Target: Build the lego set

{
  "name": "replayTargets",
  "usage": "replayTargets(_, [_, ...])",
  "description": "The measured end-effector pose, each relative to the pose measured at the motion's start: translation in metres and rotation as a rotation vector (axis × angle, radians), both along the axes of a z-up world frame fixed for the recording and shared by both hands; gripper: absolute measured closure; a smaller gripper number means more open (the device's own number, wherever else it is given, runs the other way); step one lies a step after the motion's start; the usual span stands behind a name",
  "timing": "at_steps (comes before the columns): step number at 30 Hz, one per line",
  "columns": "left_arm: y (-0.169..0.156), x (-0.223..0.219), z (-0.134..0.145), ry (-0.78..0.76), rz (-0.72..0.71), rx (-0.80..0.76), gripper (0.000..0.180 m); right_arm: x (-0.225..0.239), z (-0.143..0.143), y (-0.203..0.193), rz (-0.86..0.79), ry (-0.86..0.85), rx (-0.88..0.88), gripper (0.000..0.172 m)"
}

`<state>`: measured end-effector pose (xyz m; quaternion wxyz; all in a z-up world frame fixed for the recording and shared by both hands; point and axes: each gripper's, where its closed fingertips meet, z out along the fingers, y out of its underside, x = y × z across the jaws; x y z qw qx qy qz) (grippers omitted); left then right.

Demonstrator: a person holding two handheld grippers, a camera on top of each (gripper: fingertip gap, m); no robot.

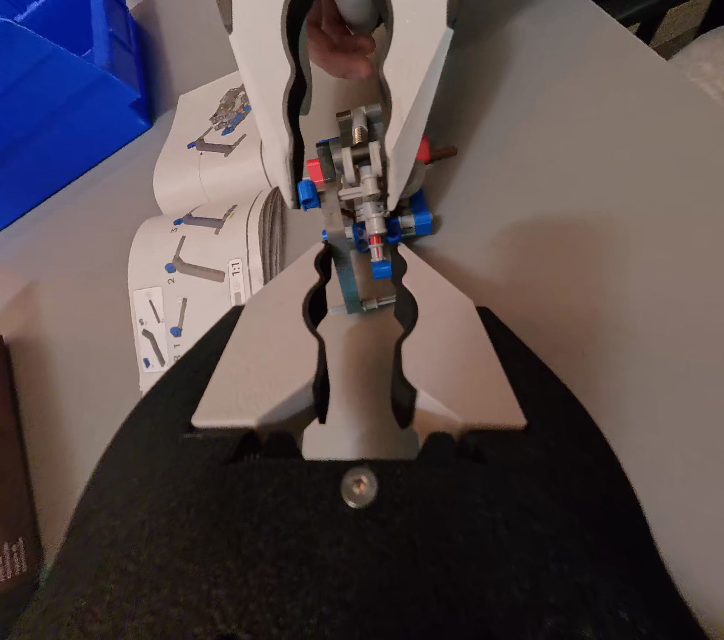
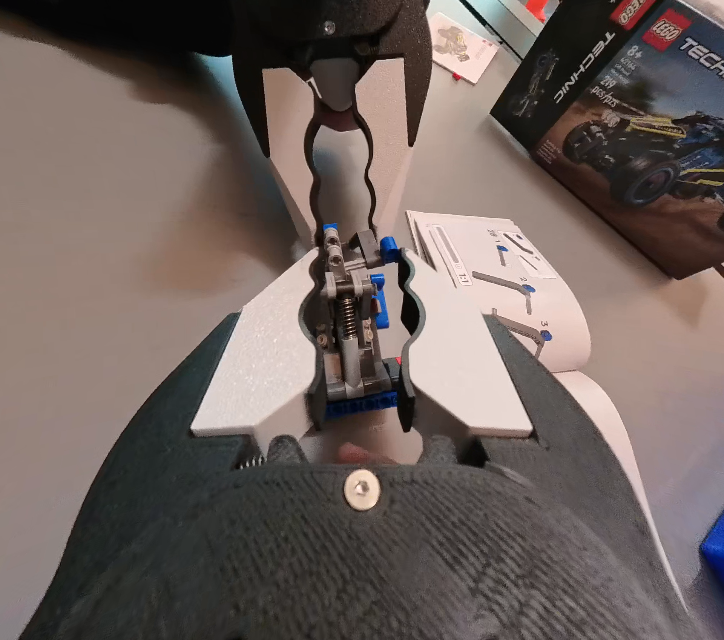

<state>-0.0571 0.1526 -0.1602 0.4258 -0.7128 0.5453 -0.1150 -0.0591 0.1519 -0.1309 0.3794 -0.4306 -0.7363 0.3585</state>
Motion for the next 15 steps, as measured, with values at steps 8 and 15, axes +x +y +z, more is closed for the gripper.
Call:
replayTargets(8, [-0.002,0.013,0.007,-0.011,0.018,0.012,0.165,0.005,-0.003,-0.003,0.013,0.011,-0.004,0.149])
replayTargets(15, [0.003,0.01,0.007,-0.015,0.076,0.022,0.163,0.007,0.001,0.001,-0.005,0.031,-0.02,0.15])
